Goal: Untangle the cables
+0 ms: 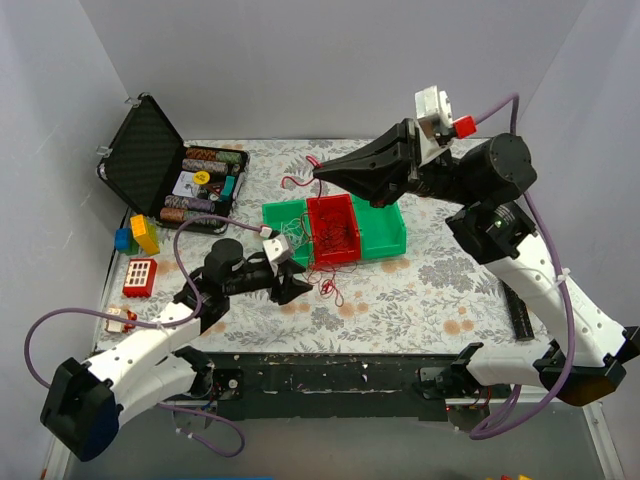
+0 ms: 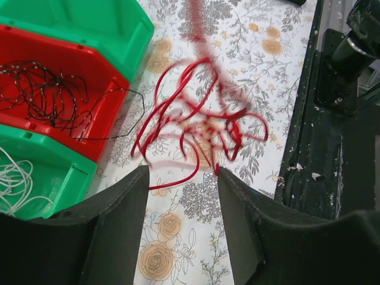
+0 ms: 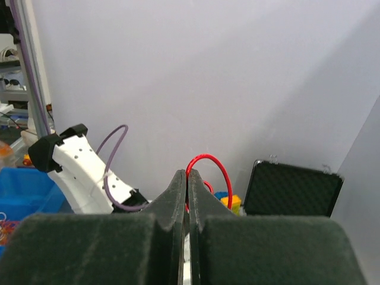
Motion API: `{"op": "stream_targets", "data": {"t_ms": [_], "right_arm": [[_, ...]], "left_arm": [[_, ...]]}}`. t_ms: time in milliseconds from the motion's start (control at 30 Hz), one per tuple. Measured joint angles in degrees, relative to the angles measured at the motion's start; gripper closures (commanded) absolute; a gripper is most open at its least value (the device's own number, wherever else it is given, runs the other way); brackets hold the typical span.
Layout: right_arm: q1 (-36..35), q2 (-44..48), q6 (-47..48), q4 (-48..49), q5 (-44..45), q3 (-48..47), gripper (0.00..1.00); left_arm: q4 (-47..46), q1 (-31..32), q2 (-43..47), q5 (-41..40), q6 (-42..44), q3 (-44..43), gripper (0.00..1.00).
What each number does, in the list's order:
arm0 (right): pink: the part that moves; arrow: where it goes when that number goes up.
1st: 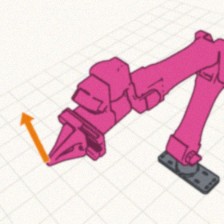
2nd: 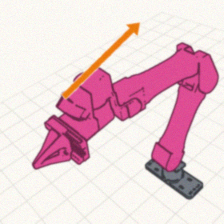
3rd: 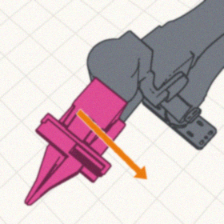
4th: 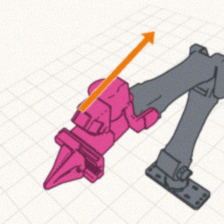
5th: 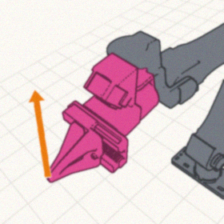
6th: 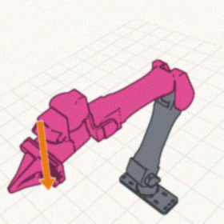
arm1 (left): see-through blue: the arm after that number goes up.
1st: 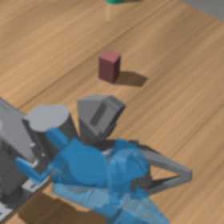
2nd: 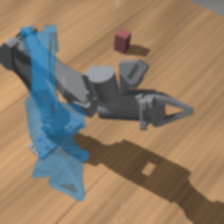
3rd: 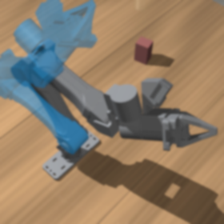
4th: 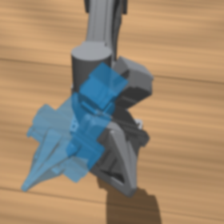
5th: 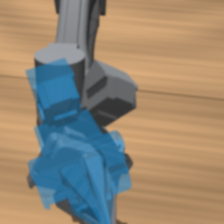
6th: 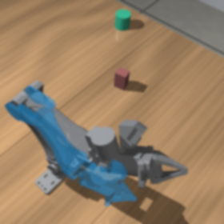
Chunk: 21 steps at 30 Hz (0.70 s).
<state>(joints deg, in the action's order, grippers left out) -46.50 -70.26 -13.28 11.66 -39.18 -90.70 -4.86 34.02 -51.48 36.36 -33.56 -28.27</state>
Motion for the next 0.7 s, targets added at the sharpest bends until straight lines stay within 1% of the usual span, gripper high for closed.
{"op": "stream_targets", "data": {"t_ms": [233,300,333,367,400,433,467,600,700], "right_arm": [[0.0,-1.3,0.0,0.2,-0.5,-6.9,0.99],[0.0,-1.5,0.1,0.1,-0.4,-8.0,0.99],[0.0,-1.6,0.2,0.0,-0.4,-8.6,0.99],[0.0,-1.7,0.2,0.0,-0.4,-9.1,0.99],[0.0,-1.8,0.5,-0.3,-0.4,-9.7,0.99],[0.0,-1.9,0.7,-0.5,-0.3,-10.1,0.99],[0.0,-2.1,1.1,-1.0,-0.2,-10.6,0.99],[0.0,-2.5,1.7,-1.9,-0.1,-10.9,0.99],[0.0,-3.0,1.9,-2.4,0.0,-10.9,0.99]], "left_arm": [[-4.2,0.7,-3.1,-1.7,0.2,2.1,0.55],[-5.1,1.0,-3.2,-1.9,0.3,2.5,0.53],[-5.3,1.0,-3.2,-2.1,0.4,2.8,0.47],[-5.6,1.1,-3.2,-2.5,0.4,3.0,0.39],[-5.7,1.1,-3.1,-2.8,0.6,3.1,0.26],[-5.5,1.1,-2.9,-3.2,0.5,3.2,0.06],[-5.2,1.1,-2.5,-3.7,0.3,3.2,0.02],[-1.7,1.1,2.2,-5.4,-2.1,2.8,0.02],[2.3,1.1,7.3,-4.7,-2.6,0.3,0.02]]}}
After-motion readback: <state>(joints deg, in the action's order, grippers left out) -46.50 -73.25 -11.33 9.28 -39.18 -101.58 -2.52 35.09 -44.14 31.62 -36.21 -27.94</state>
